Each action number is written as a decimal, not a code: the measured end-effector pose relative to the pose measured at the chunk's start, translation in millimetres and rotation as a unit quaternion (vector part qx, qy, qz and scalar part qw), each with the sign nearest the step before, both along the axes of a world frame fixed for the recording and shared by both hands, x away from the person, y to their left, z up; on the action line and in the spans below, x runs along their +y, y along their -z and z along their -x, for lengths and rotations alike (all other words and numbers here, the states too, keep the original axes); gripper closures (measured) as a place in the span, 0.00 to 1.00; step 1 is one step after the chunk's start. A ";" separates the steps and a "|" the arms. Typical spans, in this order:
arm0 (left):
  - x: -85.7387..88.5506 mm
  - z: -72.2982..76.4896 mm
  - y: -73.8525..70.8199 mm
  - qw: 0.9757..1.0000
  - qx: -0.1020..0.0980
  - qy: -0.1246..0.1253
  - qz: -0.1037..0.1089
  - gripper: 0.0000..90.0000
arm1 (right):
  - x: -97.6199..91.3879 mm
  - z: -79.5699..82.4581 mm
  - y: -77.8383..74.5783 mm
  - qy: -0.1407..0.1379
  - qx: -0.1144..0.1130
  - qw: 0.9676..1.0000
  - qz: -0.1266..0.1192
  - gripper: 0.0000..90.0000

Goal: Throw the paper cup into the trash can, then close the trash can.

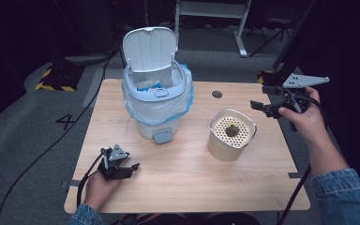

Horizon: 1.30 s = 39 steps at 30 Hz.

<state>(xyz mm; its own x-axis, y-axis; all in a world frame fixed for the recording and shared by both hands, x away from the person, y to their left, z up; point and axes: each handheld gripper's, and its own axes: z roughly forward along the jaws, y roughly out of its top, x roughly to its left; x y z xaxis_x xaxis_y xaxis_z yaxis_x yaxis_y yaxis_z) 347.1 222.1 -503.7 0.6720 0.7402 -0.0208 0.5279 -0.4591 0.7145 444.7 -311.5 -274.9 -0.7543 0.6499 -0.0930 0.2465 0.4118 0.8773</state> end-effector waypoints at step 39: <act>7.2 0.8 -4.6 1.000 0.007 -0.005 0.006 0.39 | -65.8 82.8 211.5 0.130 0.102 0.984 0.062 0.22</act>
